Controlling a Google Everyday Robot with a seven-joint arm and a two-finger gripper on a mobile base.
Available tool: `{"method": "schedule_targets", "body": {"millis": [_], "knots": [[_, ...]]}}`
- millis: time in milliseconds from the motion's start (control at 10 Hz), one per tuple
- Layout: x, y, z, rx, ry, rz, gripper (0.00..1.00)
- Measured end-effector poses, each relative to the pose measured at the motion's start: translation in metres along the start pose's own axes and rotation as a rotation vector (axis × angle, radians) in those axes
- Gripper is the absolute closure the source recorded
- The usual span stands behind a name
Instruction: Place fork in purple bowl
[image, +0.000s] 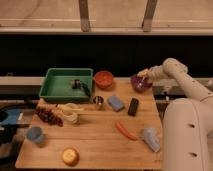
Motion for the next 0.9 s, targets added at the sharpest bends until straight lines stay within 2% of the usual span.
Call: {"method": "schedule_targets", "body": {"millis": [300, 500, 700, 900], "knots": [[0.001, 0.007, -0.011, -0.015, -0.015, -0.019, 0.2], [-0.007, 0.021, -0.032, -0.028, -0.056, -0.046, 0.2], [-0.018, 0.036, -0.061, -0.04, -0.119, -0.075, 0.2], [-0.028, 0.045, -0.091, -0.031, -0.196, -0.106, 0.2]]}}
